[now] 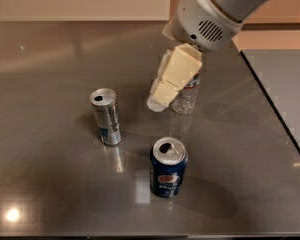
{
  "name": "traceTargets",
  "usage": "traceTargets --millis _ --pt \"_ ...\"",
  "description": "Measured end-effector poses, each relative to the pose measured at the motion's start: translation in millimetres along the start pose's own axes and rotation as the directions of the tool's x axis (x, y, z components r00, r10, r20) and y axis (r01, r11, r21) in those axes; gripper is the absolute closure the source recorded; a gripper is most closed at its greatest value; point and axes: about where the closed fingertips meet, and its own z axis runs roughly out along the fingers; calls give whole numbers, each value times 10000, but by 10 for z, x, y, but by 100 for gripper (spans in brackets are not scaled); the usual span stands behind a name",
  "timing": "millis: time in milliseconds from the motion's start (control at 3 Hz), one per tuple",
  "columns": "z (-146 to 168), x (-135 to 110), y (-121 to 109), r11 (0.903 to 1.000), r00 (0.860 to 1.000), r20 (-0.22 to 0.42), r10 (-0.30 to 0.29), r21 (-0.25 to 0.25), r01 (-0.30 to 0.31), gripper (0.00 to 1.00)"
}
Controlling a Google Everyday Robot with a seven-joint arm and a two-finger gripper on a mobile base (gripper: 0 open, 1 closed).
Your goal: Pick redbull can
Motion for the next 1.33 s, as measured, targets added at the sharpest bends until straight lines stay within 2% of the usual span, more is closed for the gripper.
traceTargets --millis 667,1333 --pt "393 -328 65 9973 9974 -323 -638 -392 625 0" --pt "904 -406 236 9878 9834 -1249 -1315 -1000 1194 0"
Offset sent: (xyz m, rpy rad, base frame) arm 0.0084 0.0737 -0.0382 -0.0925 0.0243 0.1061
